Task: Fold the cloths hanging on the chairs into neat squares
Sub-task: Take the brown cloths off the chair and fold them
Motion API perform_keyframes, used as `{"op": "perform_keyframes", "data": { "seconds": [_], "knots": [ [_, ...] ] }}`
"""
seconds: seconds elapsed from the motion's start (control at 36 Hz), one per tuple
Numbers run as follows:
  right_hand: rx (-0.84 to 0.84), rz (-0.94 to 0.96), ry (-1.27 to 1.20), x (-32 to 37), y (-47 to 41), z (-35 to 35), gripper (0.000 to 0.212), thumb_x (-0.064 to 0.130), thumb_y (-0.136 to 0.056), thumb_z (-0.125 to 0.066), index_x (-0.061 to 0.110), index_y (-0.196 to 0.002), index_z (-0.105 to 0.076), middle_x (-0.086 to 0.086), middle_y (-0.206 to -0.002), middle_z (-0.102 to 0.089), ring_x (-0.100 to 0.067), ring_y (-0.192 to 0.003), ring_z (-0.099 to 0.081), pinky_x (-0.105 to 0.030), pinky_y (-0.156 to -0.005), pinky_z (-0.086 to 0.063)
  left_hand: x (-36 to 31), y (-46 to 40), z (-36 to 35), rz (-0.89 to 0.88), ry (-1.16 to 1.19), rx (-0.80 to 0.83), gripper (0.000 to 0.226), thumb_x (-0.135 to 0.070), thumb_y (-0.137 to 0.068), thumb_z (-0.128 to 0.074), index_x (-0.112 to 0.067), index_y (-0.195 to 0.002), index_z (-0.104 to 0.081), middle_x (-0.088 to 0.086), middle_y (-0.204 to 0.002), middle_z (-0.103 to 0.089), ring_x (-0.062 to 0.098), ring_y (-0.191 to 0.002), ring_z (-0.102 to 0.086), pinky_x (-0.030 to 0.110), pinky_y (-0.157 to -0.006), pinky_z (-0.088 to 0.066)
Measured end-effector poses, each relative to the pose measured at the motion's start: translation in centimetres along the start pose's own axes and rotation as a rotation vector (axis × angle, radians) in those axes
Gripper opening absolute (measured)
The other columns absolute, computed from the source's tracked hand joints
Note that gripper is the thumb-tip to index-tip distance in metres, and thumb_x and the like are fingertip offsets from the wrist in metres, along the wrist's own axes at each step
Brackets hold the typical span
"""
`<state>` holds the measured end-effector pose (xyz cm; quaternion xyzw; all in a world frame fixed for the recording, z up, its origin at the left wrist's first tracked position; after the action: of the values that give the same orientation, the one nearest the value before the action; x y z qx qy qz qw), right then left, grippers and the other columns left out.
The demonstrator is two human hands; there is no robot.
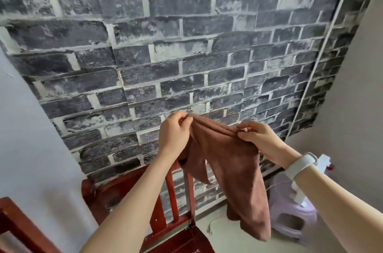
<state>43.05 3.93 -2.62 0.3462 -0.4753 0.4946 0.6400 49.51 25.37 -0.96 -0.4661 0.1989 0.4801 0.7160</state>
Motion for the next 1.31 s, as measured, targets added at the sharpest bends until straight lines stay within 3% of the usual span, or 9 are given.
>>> {"op": "perform_keyframes", "data": {
  "seconds": [0.11, 0.28, 0.5, 0.56, 0.69, 0.89, 0.97, 1.17, 1.31],
  "knots": [
    [-0.123, 0.174, 0.304, 0.0, -0.1, 1.0, 0.022, 0.008, -0.083, -0.064, 0.014, -0.104, -0.064, 0.001, -0.079, -0.06, -0.009, -0.07, -0.054, -0.001, -0.054, -0.039, -0.1, -0.6, -0.1, -0.01, 0.0, -0.035, 0.017, -0.015, -0.092, -0.052, -0.006, -0.101, -0.063, 0.001, -0.088, -0.06, 0.013, -0.077, -0.053, 0.014, -0.059, -0.034],
    [0.177, 0.049, 0.673, -3.2, 0.5, 0.6, 0.011, 0.014, -0.085, -0.061, 0.005, -0.084, -0.066, -0.01, -0.079, -0.064, -0.024, -0.077, -0.06, -0.032, -0.067, -0.044, -0.9, -0.5, -0.6, -0.103, -0.002, -0.018, 0.012, -0.01, -0.088, -0.058, -0.003, -0.094, -0.066, 0.005, -0.089, -0.065, 0.012, -0.08, -0.053, 0.016, -0.069, -0.033],
    [-0.521, 0.499, 0.25, -1.1, 1.4, 2.0, 0.005, 0.003, -0.088, -0.055, 0.002, -0.091, -0.059, -0.001, -0.085, -0.051, -0.008, -0.073, -0.049, -0.011, -0.064, -0.034, -2.1, -0.6, -0.3, -0.139, 0.094, -0.057, 0.014, -0.013, -0.089, -0.056, -0.007, -0.099, -0.065, -0.004, -0.087, -0.061, 0.009, -0.081, -0.055, 0.02, -0.073, -0.042],
    [-0.362, 0.515, 0.284, -0.8, 1.4, 1.8, 0.007, 0.005, -0.088, -0.055, 0.01, -0.092, -0.058, 0.006, -0.081, -0.053, 0.002, -0.075, -0.052, -0.007, -0.066, -0.038, -2.3, -0.8, -0.4, -0.138, 0.072, -0.043, 0.014, -0.014, -0.09, -0.056, -0.008, -0.098, -0.065, -0.003, -0.084, -0.062, 0.01, -0.078, -0.055, 0.02, -0.069, -0.042],
    [0.541, 0.047, 0.607, -2.9, 2.3, 0.8, 0.022, 0.015, -0.091, -0.051, 0.025, -0.073, -0.055, 0.009, -0.073, -0.057, -0.008, -0.07, -0.056, -0.018, -0.066, -0.047, -2.3, -0.9, -1.5, -0.126, 0.038, 0.112, 0.013, -0.014, -0.091, -0.053, -0.009, -0.097, -0.063, 0.0, -0.082, -0.062, 0.014, -0.073, -0.055, 0.02, -0.061, -0.039],
    [0.178, -0.058, 0.356, -9.9, 3.8, -2.4, 0.029, 0.01, -0.091, -0.051, 0.009, -0.119, -0.056, -0.006, -0.114, -0.063, -0.015, -0.095, -0.062, -0.023, -0.085, -0.05, -1.8, 0.1, -2.6, -0.048, 0.117, 0.144, 0.013, -0.014, -0.089, -0.057, -0.011, -0.098, -0.065, -0.002, -0.088, -0.066, 0.015, -0.085, -0.064, 0.038, -0.08, -0.054],
    [0.171, -0.077, 0.254, -10.8, 4.5, -5.2, 0.04, 0.019, -0.088, -0.059, 0.009, -0.126, -0.051, -0.001, -0.109, -0.061, -0.007, -0.084, -0.06, -0.01, -0.073, -0.047, -1.9, 0.5, -2.3, -0.059, 0.122, 0.085, 0.011, -0.013, -0.088, -0.058, -0.01, -0.096, -0.066, -0.005, -0.082, -0.065, 0.014, -0.081, -0.064, 0.038, -0.078, -0.055],
    [0.278, -0.122, 0.059, -9.0, 5.3, -11.5, 0.091, 0.047, -0.073, -0.07, 0.017, -0.144, -0.023, 0.001, -0.138, -0.044, -0.015, -0.127, -0.044, -0.033, -0.108, -0.035, -0.9, 1.6, -1.3, -0.068, 0.09, -0.008, 0.011, -0.018, -0.088, -0.059, -0.011, -0.081, -0.061, 0.005, -0.074, -0.065, 0.022, -0.068, -0.063, 0.045, -0.066, -0.052],
    [-0.011, -0.015, 0.308, -8.3, 4.6, -12.9, 0.019, 0.021, -0.086, -0.054, 0.006, -0.097, -0.052, -0.006, -0.088, -0.059, -0.025, -0.085, -0.058, -0.036, -0.074, -0.047, -0.5, 2.1, 0.2, -0.039, 0.096, -0.04, 0.008, -0.018, -0.089, -0.058, -0.012, -0.084, -0.061, -0.006, -0.074, -0.061, 0.016, -0.073, -0.061, 0.036, -0.068, -0.053]
  ]
}}
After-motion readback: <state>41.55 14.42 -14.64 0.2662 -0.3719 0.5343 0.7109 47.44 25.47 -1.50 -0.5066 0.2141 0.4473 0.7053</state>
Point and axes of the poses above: each hand's wrist, its own y-axis away from the middle knuckle, its own z-axis out of the back of the hand, x = y × z, the point moved 1 cm from there along -y, towards the middle knuckle
